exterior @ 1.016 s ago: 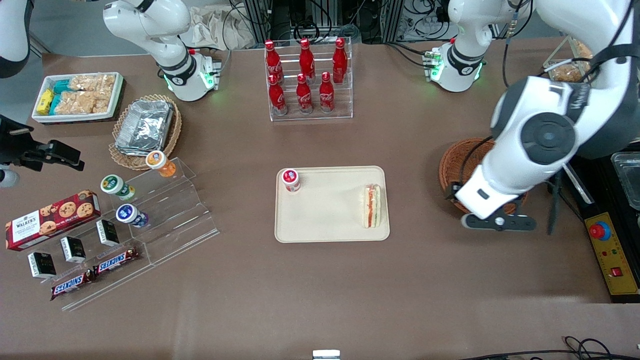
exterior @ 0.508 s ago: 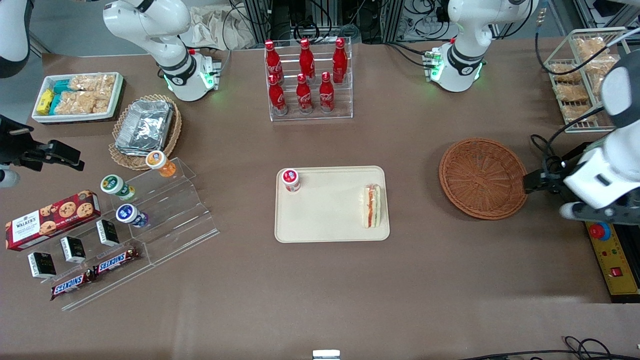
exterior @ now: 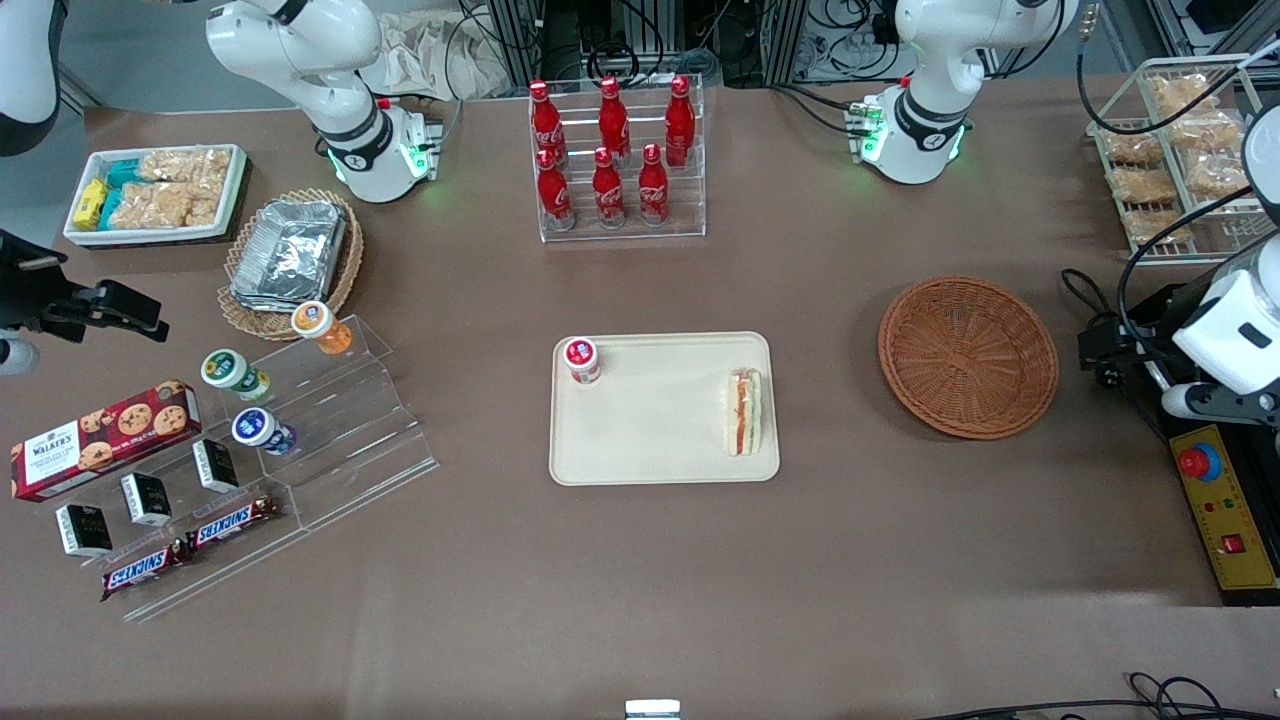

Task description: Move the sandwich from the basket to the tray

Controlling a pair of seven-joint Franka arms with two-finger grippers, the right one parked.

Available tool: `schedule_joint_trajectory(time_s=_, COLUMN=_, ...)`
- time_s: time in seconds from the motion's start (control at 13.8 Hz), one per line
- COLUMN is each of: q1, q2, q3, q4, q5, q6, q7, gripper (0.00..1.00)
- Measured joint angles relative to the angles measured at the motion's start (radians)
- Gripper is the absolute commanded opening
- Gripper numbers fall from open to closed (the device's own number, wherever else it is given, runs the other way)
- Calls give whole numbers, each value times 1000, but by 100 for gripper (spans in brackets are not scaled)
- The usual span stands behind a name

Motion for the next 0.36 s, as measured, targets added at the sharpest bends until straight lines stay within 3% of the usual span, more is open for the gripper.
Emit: schedule_joint_trajectory(time_s=0.36, q1=0, q2=0, q3=7, q4=-2, q5=0, q6=0, q7=0, gripper=100)
